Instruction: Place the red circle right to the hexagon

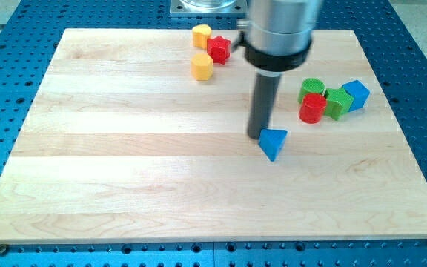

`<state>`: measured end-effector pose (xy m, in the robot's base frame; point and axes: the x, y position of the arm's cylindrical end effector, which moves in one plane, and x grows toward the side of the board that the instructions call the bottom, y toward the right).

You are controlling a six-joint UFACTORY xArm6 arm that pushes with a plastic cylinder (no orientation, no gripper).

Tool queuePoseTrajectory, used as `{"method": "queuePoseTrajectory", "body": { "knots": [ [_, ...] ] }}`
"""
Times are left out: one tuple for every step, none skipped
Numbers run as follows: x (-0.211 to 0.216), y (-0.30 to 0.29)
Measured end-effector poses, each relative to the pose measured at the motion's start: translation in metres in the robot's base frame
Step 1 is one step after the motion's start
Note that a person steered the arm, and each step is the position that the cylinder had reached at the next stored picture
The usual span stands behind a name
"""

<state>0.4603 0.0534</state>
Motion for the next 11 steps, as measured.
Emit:
{"method": "queuePoseTrajectory", "body": {
  "knots": [
    [0.016, 0.033],
    [0.011, 0.103],
    [0.000, 0.130],
    [-0.023, 0.129],
    [-0.035, 0.128],
    [-0.052, 0.061],
    [-0.060, -0.008],
    [-0.111, -0.014],
    [-0.090, 0.002],
    [-0.095, 0.055],
    [-0.120, 0.045]
  ]
}}
